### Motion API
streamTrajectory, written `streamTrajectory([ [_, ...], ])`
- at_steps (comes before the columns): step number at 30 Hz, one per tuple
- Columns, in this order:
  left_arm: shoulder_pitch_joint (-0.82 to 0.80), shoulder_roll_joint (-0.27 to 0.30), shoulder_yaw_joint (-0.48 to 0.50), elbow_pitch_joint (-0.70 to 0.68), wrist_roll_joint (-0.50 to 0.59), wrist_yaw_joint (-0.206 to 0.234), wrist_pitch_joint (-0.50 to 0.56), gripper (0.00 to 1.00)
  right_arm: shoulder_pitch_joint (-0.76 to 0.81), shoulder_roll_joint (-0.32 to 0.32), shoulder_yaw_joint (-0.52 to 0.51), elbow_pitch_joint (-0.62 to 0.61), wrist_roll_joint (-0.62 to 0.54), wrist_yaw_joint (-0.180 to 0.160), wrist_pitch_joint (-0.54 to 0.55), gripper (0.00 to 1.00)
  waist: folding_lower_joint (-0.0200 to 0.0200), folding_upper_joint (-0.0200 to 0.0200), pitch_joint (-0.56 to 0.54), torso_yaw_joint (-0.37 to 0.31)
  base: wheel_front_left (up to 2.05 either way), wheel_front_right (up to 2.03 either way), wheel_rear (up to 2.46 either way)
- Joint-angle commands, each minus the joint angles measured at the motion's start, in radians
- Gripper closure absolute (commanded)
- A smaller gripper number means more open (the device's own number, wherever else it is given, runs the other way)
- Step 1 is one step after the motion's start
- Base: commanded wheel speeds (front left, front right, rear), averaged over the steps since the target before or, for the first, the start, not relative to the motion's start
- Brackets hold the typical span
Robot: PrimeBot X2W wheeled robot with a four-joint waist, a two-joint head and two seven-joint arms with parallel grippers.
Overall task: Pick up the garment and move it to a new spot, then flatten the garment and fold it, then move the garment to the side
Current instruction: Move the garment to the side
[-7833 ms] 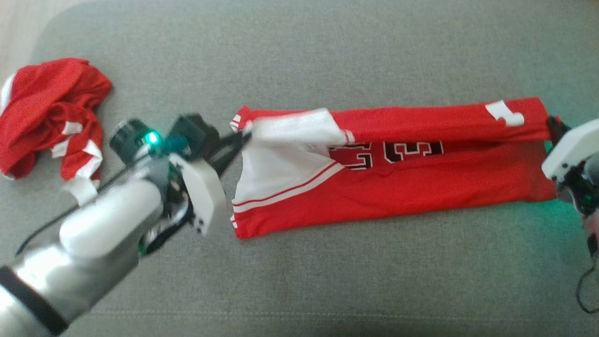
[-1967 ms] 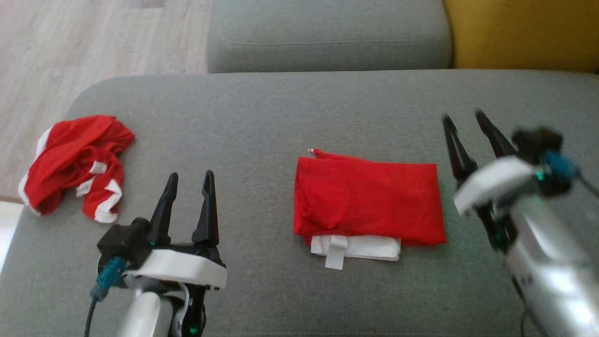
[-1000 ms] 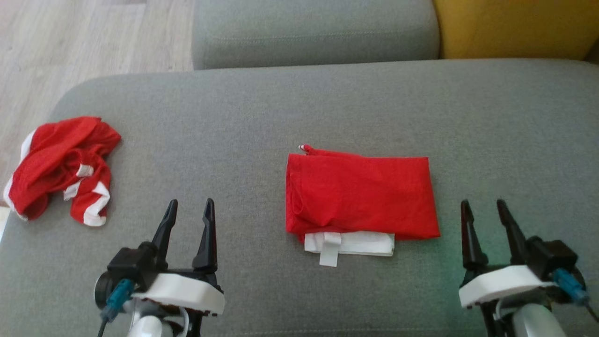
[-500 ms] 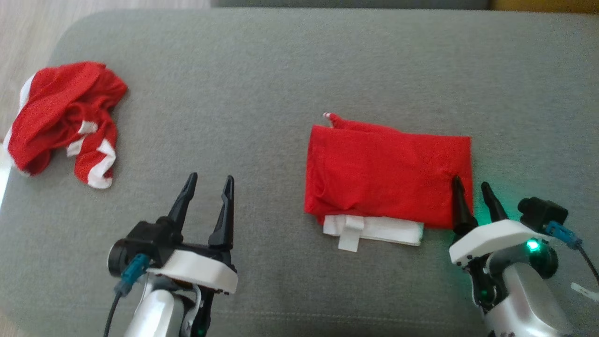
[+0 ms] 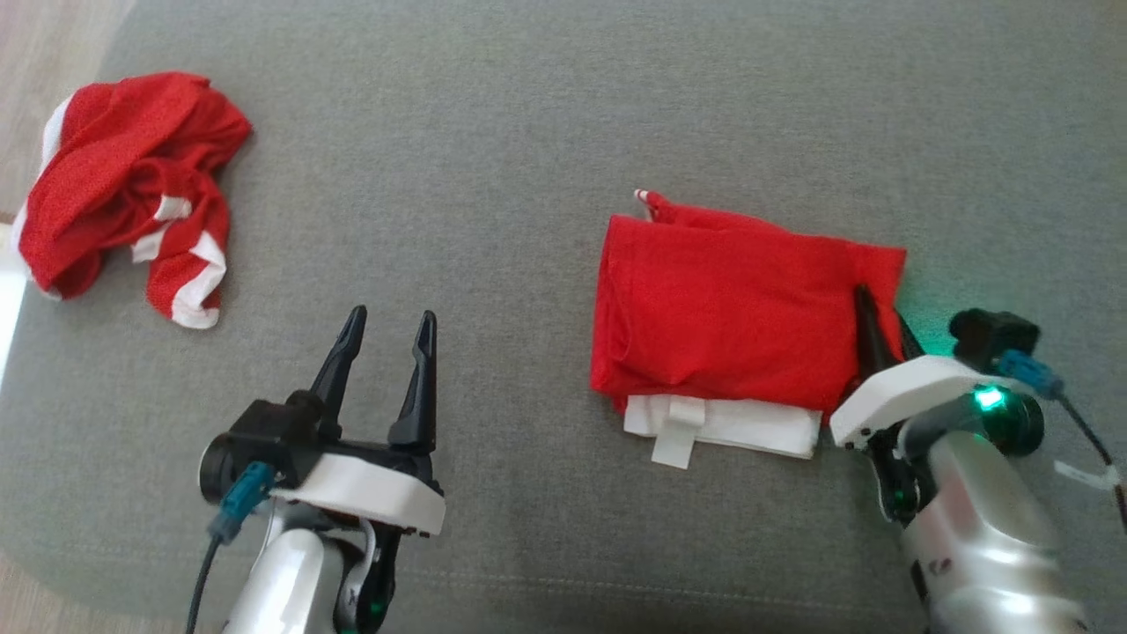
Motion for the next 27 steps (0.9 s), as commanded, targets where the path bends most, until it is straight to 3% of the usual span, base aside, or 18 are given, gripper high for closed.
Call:
streamTrajectory([
  [1,-0.033,0.003,0.04,-0.034,-0.006,0.003,-0.006,0.0,-0.006,0.016,0.03,0.001,-0.031,-0.001,-0.006,1.0,-0.0001,0.0,-0.006,-0.011,0.0,0.0,0.0],
  [7,-0.031,0.003,0.043,-0.038,-0.006,0.005,-0.006,0.0,-0.054,-0.092,0.039,-0.025,-0.2,-0.001,-0.02,1.0,-0.0001,0.0,-0.027,-0.059,0.0,0.0,0.0],
  [15,-0.046,0.003,0.045,-0.054,-0.006,0.004,-0.006,0.0,-0.105,-0.378,0.023,-0.092,-0.322,-0.001,0.049,1.0,-0.0001,0.0,-0.011,-0.093,0.0,0.0,0.0],
  [18,-0.054,0.003,0.046,-0.064,-0.009,0.002,-0.006,0.0,-0.119,-0.457,-0.006,-0.125,-0.347,-0.001,0.062,1.0,-0.0001,0.0,0.009,-0.093,0.0,0.0,0.0],
  [22,-0.058,0.003,0.053,-0.068,-0.011,0.004,-0.006,0.0,-0.116,-0.483,-0.021,-0.184,-0.37,-0.001,0.083,1.0,-0.0001,0.0,0.033,-0.088,0.0,0.0,0.0],
  [27,-0.065,0.003,0.058,-0.069,-0.013,0.002,-0.006,0.0,-0.1,-0.478,-0.111,-0.241,-0.397,-0.001,0.102,1.0,-0.0001,0.0,0.049,-0.081,0.0,0.0,0.0],
])
